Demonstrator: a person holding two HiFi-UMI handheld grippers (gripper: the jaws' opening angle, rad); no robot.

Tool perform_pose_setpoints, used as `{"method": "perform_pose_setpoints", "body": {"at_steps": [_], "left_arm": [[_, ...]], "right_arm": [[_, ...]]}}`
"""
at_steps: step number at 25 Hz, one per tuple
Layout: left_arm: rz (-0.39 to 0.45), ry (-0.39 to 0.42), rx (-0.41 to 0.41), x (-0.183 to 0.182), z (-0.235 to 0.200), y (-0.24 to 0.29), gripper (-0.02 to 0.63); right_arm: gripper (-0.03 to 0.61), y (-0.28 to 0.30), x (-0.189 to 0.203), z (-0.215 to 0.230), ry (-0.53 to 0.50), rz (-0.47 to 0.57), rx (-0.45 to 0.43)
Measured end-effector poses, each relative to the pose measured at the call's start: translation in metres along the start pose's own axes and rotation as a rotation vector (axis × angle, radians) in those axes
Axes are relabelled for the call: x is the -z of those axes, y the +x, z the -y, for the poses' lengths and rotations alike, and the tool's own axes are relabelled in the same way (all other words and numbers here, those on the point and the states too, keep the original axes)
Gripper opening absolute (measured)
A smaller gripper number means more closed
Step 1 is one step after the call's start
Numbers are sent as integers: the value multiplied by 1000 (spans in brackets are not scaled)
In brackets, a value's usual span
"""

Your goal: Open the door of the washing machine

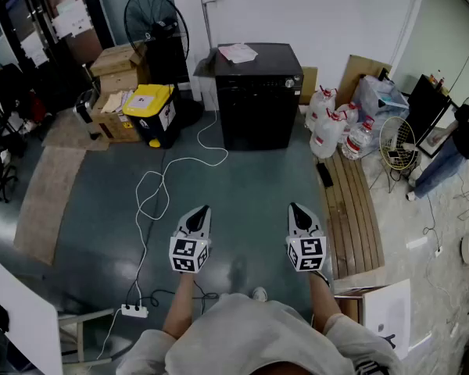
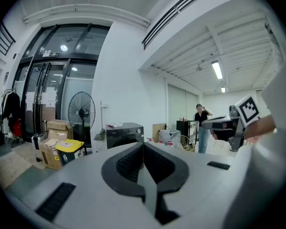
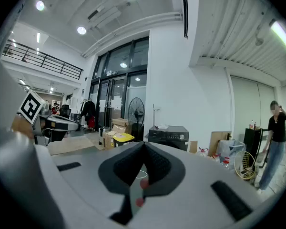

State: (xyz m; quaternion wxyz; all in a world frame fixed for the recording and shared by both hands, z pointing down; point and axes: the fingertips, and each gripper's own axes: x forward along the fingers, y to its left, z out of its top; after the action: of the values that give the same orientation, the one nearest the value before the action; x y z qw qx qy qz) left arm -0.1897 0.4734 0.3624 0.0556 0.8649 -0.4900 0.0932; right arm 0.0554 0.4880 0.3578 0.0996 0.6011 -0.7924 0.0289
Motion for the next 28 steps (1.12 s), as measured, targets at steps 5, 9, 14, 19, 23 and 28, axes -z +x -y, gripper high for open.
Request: {"method": "perform_pose_setpoints", "body": {"at_steps": [5,9,14,19,23,28], "left_arm": [[-5,2,0,5,9,0,11],[-9,3,-4,6,19,5,11],[-11,-3,-13,4,30,13,11],[-10,-4,-24,4,46,25,11],[-7,0,-31,1,57,32,11],[-19,3,-41,0,59,44,11]], "right_arm": [[-2,-5,8,2,4,-6,-1],[-3,-8,13,12,5,-15,-2],[-2,-8,15,25,-5,-11,-11],[-3,-7,15,40,-15,7,-35],[-3,-5,11,48,-36,17,-65],[-3,7,12,59,-35,17,-79]]}}
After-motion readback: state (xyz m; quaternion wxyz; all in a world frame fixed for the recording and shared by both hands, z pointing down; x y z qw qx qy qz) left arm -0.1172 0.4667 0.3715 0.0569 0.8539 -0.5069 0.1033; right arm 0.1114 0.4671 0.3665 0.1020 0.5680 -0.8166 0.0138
